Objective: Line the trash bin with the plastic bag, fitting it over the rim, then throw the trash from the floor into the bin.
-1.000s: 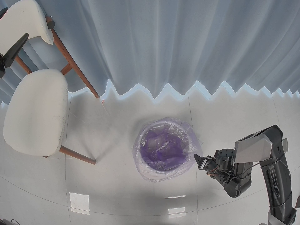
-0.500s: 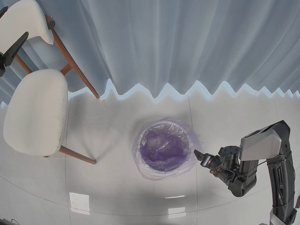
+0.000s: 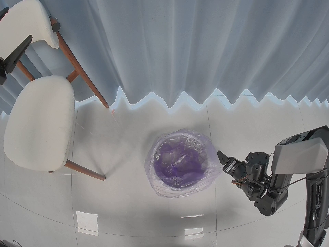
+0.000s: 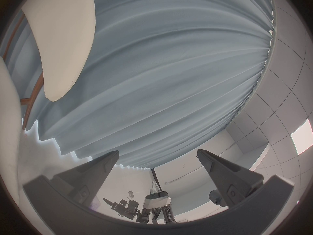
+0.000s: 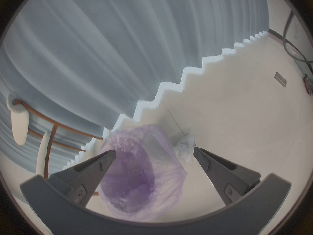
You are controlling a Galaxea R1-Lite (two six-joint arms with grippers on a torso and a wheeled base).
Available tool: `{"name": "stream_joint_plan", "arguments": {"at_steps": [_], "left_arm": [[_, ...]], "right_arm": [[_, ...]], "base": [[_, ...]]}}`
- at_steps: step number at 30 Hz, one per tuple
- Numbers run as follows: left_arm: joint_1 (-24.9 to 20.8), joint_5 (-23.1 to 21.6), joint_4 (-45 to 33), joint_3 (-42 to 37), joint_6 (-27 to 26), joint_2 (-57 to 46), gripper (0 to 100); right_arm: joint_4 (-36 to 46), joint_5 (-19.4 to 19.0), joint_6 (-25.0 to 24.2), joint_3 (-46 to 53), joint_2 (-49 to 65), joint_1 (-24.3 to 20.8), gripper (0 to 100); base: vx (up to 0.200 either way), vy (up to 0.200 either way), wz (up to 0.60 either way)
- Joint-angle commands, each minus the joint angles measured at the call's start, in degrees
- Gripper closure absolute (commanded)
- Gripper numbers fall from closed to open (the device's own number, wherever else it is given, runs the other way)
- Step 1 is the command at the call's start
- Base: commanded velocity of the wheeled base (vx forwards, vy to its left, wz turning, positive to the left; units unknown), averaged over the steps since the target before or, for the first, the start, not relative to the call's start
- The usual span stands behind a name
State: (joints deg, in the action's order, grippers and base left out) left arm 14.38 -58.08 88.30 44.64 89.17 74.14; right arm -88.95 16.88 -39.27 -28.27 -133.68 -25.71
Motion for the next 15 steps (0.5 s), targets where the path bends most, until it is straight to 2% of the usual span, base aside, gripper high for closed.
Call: {"name": "stream_joint_plan", "arguments": {"at_steps": [1,3,5,6,7,9,11,15], "left_arm": [[-0.23,-0.02,0.03,-0.17,0.03,-0.14,0],[-0.32,-0.02,0.03,-0.17,0.03,-0.14,0],[-0.76,-0.02,0.03,-0.17,0.12,-0.14,0],[-0.76,-0.02,0.03,-0.17,0.12,-0.14,0],[-1.11,-0.02,0.03,-0.26,0.21,-0.14,0],[-1.9,-0.02,0.03,-0.52,0.21,-0.14,0],[-2.87,-0.02,0.03,-0.78,0.03,-0.14,0],[-4.01,-0.02,0.03,-1.58,-0.05,-0.32,0]], "right_arm": [[-1.05,1.66,-3.01,-0.12,4.66,-1.01,0],[-1.05,1.4,-4.15,2.17,6.86,-1.1,0],[-1.05,-3.44,-3.8,8.85,12.13,-1.8,0],[-1.05,-3.44,-3.8,8.85,12.13,-1.8,0],[-1.05,-8.8,-2.48,12.71,16.88,-1.8,0],[-0.96,-13.37,-1.6,13.5,20.83,-1.98,0],[-0.69,-13.9,0.07,14.47,22.06,-2.77,0],[-0.69,-12.93,12.99,15.79,21.09,-2.77,0]], "base": [[0.0,0.0,0.0],[0.0,0.0,0.0],[0.0,0.0,0.0],[0.0,0.0,0.0],[0.0,0.0,0.0],[0.0,0.0,0.0],[0.0,0.0,0.0],[0.0,0.0,0.0]]}}
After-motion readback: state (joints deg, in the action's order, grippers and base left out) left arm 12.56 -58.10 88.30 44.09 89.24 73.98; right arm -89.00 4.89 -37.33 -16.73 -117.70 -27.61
